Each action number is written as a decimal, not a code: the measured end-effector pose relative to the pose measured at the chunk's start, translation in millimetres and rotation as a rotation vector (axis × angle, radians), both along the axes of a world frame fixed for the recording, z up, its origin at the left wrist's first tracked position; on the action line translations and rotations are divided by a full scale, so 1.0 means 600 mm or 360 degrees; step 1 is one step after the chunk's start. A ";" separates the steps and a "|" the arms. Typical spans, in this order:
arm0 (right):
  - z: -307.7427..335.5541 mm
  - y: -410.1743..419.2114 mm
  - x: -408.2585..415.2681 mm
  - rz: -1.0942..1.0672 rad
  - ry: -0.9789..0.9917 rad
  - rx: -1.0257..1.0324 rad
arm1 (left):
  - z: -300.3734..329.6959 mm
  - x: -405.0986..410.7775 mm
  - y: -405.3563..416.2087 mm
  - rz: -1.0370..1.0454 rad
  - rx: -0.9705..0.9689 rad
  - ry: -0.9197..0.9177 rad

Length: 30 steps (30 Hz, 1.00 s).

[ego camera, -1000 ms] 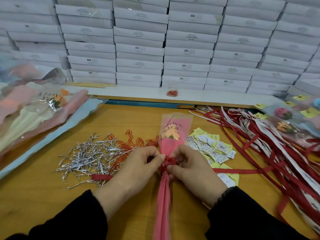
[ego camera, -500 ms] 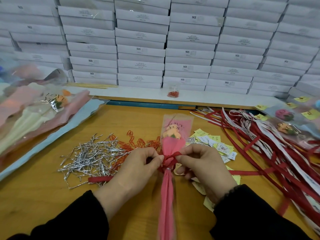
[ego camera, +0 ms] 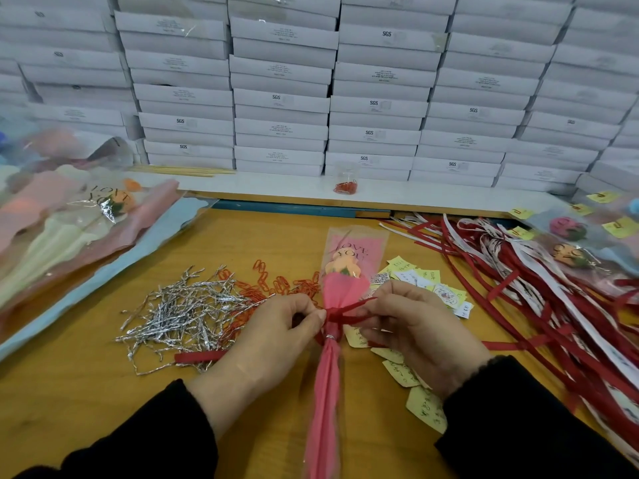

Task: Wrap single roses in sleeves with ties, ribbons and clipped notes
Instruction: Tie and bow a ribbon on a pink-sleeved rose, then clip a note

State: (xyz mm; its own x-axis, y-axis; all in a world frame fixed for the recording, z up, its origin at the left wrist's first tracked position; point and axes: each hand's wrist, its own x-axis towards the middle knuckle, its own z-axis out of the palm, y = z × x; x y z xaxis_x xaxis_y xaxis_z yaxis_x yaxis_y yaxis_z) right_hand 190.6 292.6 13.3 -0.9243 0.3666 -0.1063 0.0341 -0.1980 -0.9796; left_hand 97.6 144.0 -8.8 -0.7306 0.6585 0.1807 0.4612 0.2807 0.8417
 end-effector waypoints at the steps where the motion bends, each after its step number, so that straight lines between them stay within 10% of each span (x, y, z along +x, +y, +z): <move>1: 0.002 0.004 0.001 0.0024 0.0002 0.0000 | 0.000 0.000 0.000 0.0002 -0.0001 0.0003; 8: 0.044 0.044 0.025 0.0362 -0.0394 0.0790 | -0.002 -0.003 -0.001 0.0022 -0.0012 0.0006; 14: 0.028 0.034 0.023 -0.0101 -0.0377 0.1820 | -0.008 -0.002 0.005 0.0053 -0.0084 0.0050; 30: -0.010 -0.008 -0.001 -0.0038 -0.0270 0.1722 | 0.004 -0.019 -0.008 0.0047 0.0012 -0.0014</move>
